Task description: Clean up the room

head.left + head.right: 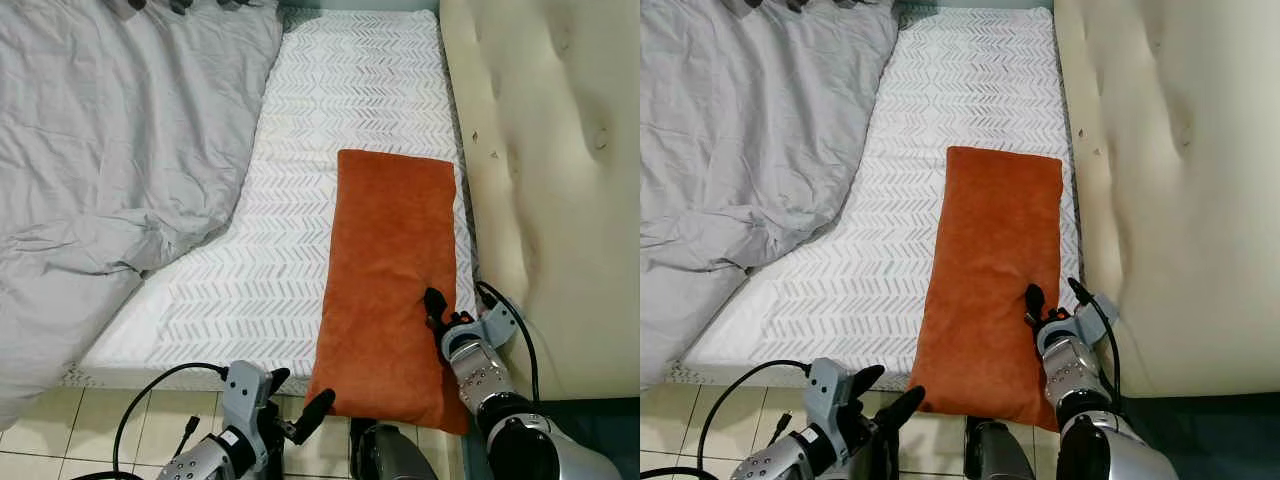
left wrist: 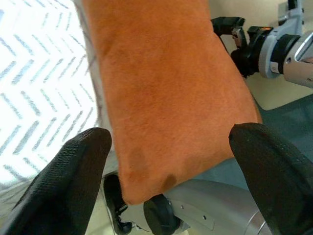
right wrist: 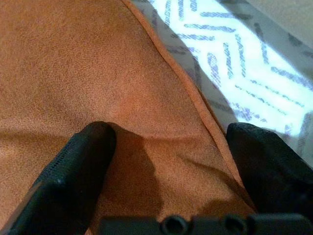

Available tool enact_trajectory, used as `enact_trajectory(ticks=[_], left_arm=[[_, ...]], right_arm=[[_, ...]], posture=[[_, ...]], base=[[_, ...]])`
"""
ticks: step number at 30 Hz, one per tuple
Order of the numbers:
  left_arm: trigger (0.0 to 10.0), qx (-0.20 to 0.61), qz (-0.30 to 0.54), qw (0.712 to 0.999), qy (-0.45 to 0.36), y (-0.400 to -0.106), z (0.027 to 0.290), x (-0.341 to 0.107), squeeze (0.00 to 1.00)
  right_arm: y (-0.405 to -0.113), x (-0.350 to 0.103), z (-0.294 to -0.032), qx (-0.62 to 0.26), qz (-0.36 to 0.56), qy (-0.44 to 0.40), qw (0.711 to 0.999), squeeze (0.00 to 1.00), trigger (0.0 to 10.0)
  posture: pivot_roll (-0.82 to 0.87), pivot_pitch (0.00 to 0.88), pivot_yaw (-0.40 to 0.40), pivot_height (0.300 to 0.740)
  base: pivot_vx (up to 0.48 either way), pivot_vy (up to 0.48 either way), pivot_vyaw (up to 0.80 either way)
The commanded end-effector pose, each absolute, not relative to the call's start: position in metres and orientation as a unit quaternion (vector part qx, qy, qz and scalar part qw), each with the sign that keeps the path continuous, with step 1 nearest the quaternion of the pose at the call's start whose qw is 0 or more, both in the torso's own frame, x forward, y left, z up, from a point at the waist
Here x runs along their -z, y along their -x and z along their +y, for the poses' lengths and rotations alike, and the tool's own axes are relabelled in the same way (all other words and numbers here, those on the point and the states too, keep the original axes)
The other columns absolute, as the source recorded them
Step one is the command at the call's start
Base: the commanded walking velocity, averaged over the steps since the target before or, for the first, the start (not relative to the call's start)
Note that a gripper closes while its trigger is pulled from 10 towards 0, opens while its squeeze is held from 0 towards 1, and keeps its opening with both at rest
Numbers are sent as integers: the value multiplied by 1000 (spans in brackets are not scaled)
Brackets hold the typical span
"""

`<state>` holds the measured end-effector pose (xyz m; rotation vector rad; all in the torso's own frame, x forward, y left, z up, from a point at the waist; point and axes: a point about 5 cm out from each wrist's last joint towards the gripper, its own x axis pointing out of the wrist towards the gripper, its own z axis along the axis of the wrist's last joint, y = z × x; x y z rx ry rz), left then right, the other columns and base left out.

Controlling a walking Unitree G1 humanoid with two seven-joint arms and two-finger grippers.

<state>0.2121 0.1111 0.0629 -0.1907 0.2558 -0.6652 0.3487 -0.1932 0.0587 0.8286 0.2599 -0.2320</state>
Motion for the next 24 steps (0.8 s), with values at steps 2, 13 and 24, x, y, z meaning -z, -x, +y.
enact_trajectory(ticks=[2, 13, 24], left_arm=[[10000, 318, 135, 934, 96, -200, 115, -60, 0], [10000, 334, 117, 932, 79, -199, 102, -66, 0], [10000, 322, 115, 937, 77, -202, 101, -65, 0]], right_arm=[[-329, -28, -184, 130, 190, -440, 868, 1000, 10000], [-331, -30, -179, 102, 193, -400, 890, 1000, 10000], [-335, -35, -176, 86, 196, -373, 903, 0, 0]], posture=[[162, 573, -15, 740], [141, 562, -42, 740], [139, 556, -63, 740]], base=[[0, 0, 0], [0, 0, 0], [0, 0, 0]])
